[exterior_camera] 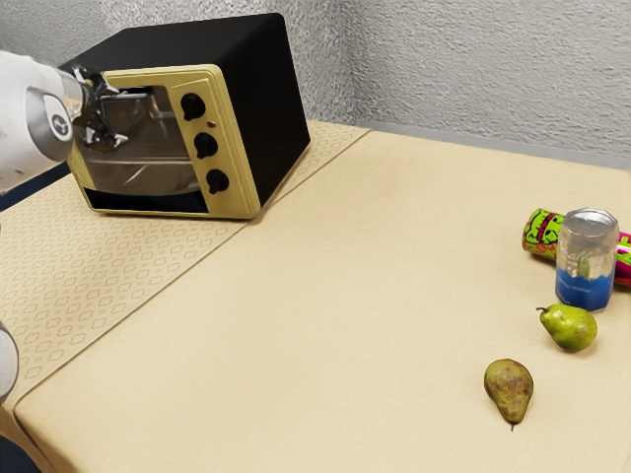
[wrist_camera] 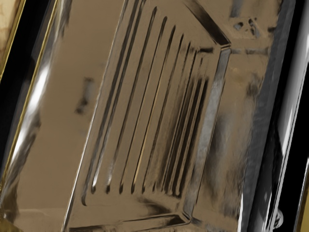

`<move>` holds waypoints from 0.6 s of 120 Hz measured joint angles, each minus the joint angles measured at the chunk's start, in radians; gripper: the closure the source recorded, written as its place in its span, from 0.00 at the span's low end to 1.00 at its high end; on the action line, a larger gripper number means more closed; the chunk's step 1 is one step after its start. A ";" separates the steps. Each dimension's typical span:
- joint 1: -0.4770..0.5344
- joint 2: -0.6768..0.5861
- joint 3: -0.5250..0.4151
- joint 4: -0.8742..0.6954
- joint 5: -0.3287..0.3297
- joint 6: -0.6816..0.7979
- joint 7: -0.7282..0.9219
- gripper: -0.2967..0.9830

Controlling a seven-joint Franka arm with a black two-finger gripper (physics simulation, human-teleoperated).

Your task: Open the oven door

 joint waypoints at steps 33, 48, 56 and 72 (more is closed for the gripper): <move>-0.003 0.038 -0.037 0.001 0.000 0.039 -0.006 0.23; -0.002 0.044 -0.039 0.001 0.010 0.047 -0.010 0.23; -0.003 0.045 -0.039 0.001 0.005 0.049 -0.012 0.23; -0.004 0.043 -0.041 0.001 -0.007 0.054 -0.015 0.23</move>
